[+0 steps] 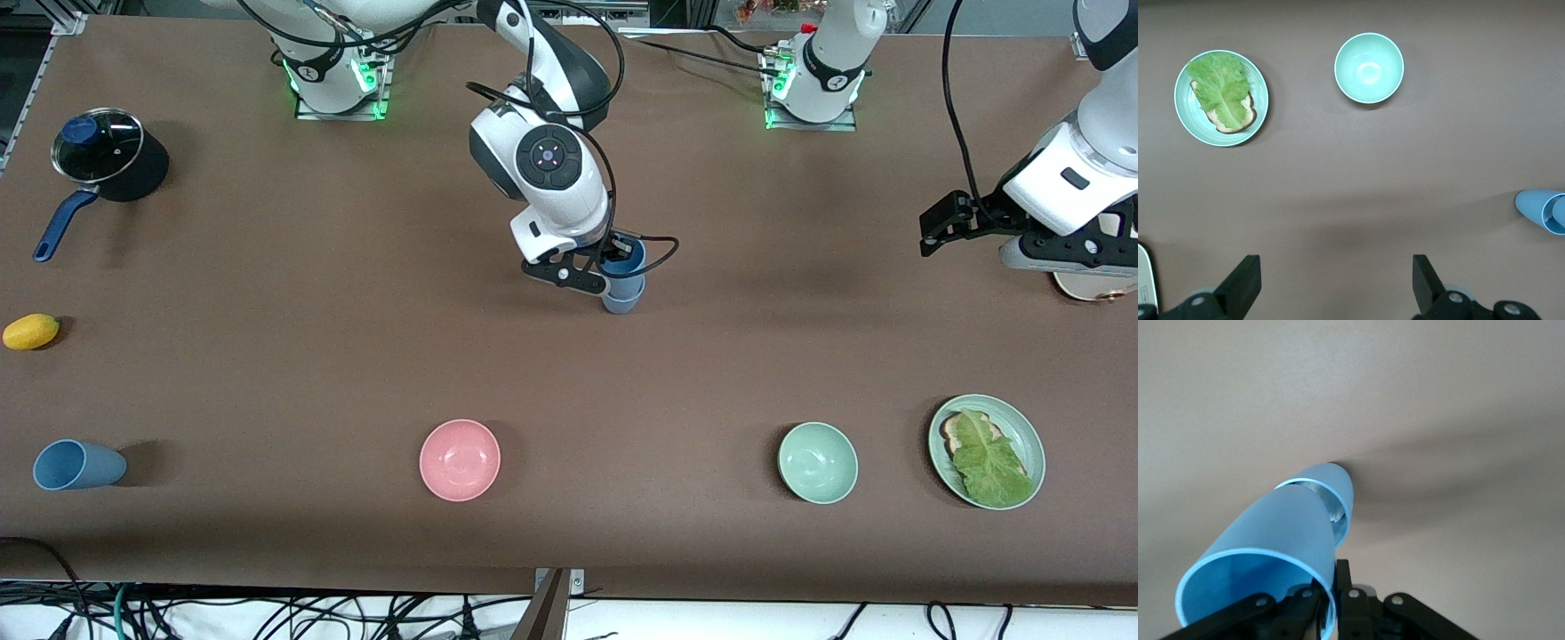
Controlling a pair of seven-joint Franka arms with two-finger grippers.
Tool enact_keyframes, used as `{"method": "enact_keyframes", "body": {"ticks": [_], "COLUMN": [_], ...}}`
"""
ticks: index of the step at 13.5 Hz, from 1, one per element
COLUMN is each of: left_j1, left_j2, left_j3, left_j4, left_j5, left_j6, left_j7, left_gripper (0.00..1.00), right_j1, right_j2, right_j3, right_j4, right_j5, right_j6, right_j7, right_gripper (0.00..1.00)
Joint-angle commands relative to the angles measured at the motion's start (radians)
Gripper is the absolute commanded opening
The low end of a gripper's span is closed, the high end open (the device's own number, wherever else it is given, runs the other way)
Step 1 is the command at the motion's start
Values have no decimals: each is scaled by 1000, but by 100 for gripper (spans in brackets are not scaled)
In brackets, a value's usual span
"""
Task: Stack blue cups with both arms
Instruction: 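Lower the held blue cup into the tissue cup with the right gripper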
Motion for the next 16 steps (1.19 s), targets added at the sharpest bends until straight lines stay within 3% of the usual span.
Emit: {"method": "enact_keyframes", "body": {"ticks": [1,15,16], "left_j1": [3,-1,-1], "left_j2": [-6,-2,-3], "left_j3": [2,2,2], "left_j4": [5,5,5], "left_j5": [-17,-14,-14], "left_j6": [-1,-6,-15], "left_j7": [23,24,24], "left_gripper": [100,100,100], "right_j1": [8,8,8], "right_j2": [25,44,44], "right_j3": [1,-1,-1], "right_j4": [41,37,37], "right_j5": [22,30,30], "right_j6": [-21,-24,-23], "right_j7": [8,2,6], "right_gripper": [0,0,21]}}
